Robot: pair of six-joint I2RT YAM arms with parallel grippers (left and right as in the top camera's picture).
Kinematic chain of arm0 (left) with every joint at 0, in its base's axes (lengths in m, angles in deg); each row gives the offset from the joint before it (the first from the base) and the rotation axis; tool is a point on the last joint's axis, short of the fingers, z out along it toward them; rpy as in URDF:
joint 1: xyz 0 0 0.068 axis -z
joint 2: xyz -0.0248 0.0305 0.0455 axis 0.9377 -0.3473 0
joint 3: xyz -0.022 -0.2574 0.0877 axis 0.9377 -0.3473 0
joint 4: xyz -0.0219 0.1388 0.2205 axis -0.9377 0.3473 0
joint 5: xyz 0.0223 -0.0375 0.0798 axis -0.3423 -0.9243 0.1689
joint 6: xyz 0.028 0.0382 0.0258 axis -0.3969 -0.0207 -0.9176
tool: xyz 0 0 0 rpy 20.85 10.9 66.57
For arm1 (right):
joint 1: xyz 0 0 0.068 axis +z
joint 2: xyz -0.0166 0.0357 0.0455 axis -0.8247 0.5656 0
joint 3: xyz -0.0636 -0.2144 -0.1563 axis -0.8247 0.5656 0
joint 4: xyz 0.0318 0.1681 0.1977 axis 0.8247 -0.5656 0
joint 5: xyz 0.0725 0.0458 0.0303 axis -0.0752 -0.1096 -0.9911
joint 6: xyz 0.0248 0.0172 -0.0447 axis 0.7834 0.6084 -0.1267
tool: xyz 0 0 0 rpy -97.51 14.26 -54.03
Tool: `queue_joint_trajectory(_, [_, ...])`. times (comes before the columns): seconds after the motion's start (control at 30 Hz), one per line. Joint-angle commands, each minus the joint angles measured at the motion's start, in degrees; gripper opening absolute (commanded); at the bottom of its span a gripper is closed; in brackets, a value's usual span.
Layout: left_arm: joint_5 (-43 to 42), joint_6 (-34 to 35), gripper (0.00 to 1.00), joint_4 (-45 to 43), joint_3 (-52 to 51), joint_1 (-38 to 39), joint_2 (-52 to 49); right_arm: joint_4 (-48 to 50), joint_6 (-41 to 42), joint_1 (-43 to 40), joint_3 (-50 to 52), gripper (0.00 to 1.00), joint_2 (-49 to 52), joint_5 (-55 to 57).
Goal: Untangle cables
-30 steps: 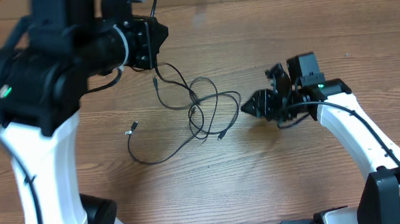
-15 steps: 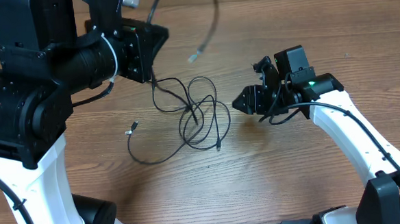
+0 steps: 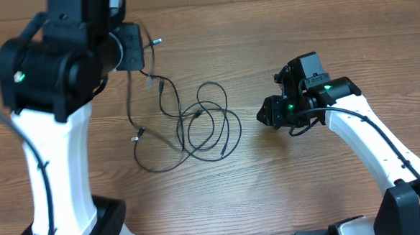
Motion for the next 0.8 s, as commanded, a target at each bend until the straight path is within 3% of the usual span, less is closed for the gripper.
queue_joint_trajectory(0.0, [-1.2, 0.8, 0.18, 0.4, -1.0, -0.1, -4.1, -0.3, -0.3, 0.0, -0.9, 0.53, 0.2, 1.0])
queue_joint_trajectory(0.2, [-7.9, 0.6, 0.18, 2.1, -1.5, 0.0, -10.9, -0.5, -0.3, 0.0, -0.9, 0.54, 0.2, 1.0])
queue_joint_trajectory(0.33, [-14.1, 0.0, 0.3, 2.1, -4.0, 0.1, -13.0, -0.7, -0.3, 0.0, -0.9, 0.53, 0.2, 2.1])
queue_joint_trajectory(0.47, [-12.4, 2.1, 0.35, 2.1, -9.8, 0.1, -13.0, -1.1, -0.5, 0.0, -0.9, 0.53, 0.2, 2.6])
queue_joint_trajectory(0.77, [-10.5, 2.8, 0.36, 2.1, -23.7, 2.5, -8.5, -1.9, -0.5, 0.0, -0.9, 0.53, 0.2, 4.4])
